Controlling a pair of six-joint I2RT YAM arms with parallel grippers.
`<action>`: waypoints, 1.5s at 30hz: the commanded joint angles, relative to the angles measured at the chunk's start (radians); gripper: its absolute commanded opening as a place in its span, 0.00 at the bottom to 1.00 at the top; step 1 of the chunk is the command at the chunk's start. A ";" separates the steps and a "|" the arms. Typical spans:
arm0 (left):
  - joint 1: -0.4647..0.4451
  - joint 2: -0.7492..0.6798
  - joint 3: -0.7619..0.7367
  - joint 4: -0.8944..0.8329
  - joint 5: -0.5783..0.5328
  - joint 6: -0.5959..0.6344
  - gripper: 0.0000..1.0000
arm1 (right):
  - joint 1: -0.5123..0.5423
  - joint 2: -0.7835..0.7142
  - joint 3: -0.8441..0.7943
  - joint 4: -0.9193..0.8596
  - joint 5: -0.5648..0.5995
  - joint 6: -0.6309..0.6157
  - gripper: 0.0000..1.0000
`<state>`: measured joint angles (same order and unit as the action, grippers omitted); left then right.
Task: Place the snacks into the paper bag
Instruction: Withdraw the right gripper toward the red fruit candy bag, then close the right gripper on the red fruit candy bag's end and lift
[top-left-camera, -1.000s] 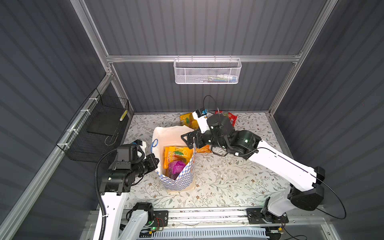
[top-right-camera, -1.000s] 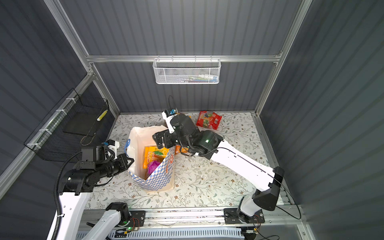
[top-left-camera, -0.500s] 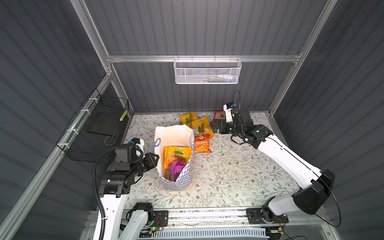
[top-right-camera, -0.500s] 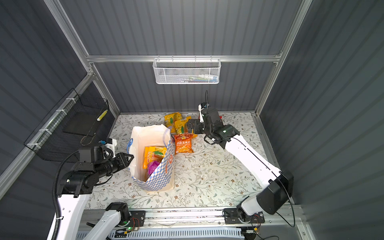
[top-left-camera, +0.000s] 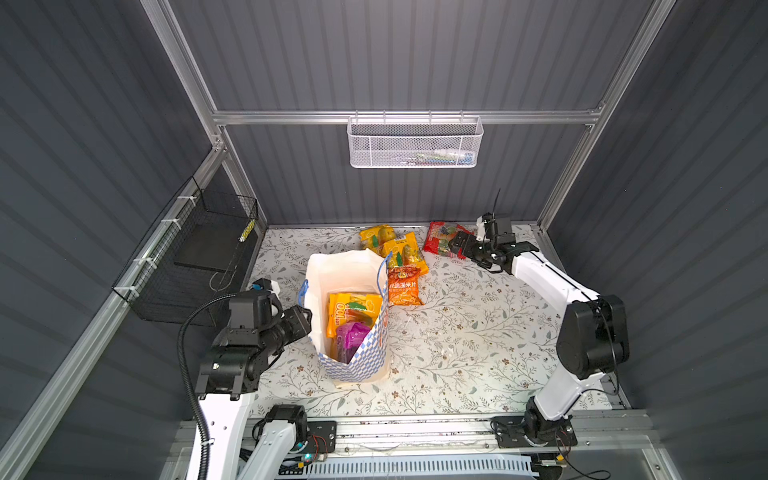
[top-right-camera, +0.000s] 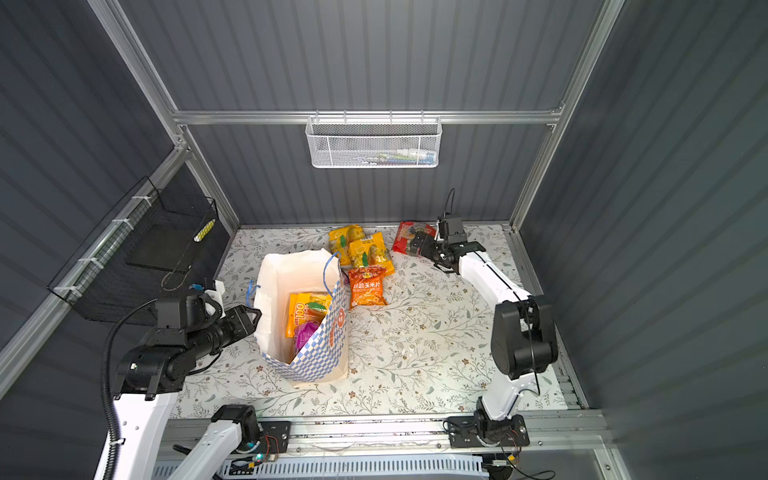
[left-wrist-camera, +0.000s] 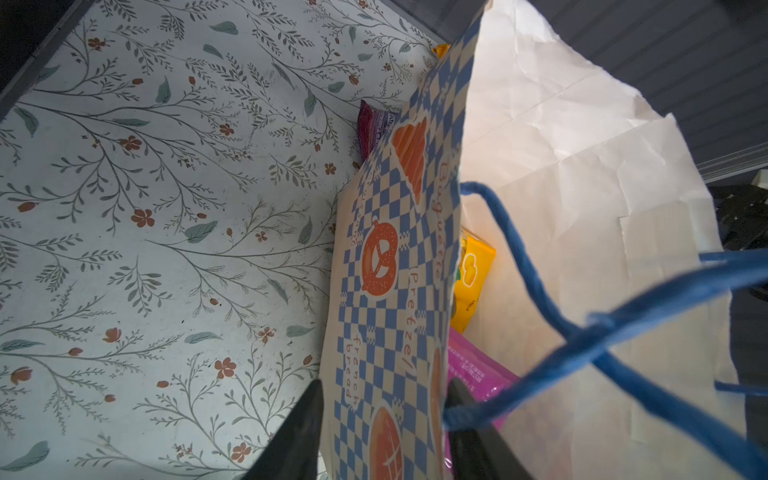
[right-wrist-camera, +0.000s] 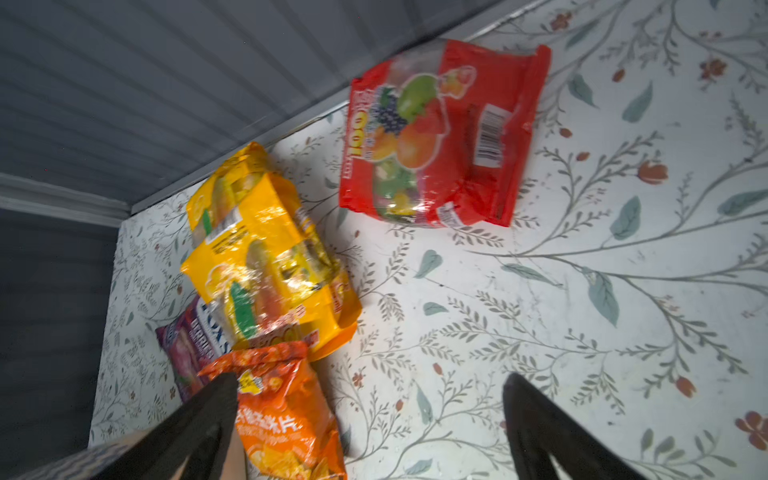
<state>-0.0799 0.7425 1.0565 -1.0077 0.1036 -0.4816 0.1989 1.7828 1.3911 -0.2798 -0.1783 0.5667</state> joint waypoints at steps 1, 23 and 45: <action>-0.003 0.015 -0.023 -0.012 -0.014 -0.008 0.45 | -0.041 0.046 0.016 0.063 -0.060 0.055 0.99; -0.003 0.076 -0.013 0.037 0.021 0.020 0.00 | -0.102 0.391 0.337 -0.060 -0.184 0.042 0.99; -0.003 0.067 -0.011 0.073 0.097 0.015 0.00 | -0.112 0.670 0.682 -0.248 -0.133 0.087 0.89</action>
<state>-0.0799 0.8181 1.0443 -0.9619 0.1844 -0.4778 0.0914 2.4321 2.0418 -0.4957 -0.2958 0.6346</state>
